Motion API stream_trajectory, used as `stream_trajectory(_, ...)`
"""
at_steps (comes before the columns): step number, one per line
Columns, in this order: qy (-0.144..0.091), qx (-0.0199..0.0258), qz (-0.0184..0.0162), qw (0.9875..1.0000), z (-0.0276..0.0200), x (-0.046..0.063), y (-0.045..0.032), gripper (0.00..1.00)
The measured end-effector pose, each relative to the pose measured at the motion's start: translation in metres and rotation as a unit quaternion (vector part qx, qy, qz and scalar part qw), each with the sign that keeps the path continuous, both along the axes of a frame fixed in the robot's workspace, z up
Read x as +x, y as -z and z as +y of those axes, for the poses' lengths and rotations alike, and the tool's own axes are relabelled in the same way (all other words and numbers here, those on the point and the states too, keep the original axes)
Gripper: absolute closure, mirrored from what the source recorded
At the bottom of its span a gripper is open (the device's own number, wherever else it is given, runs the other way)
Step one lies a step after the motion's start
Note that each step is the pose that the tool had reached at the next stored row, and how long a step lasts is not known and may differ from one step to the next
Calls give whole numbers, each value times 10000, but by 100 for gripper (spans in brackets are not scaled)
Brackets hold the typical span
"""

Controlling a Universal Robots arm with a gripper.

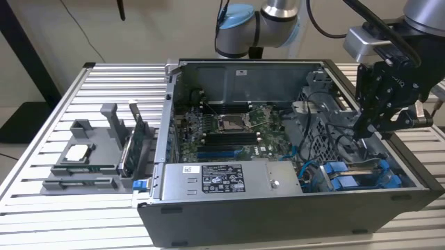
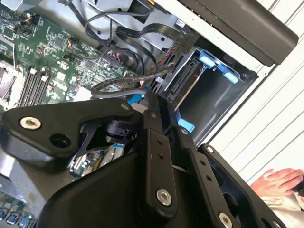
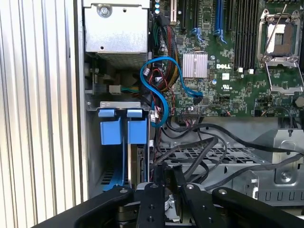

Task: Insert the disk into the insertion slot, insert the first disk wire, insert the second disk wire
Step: 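Insert the first disk wire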

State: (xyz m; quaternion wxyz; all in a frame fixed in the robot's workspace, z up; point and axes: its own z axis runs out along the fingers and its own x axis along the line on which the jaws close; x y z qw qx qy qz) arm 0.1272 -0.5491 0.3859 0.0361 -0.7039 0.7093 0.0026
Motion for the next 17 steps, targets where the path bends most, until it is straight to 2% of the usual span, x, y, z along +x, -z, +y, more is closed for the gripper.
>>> stream_trajectory(6,0,-1,0,10000,0,0,1,81)
stream_trajectory(17,0,-23,1,10000,-48,62,93,81)
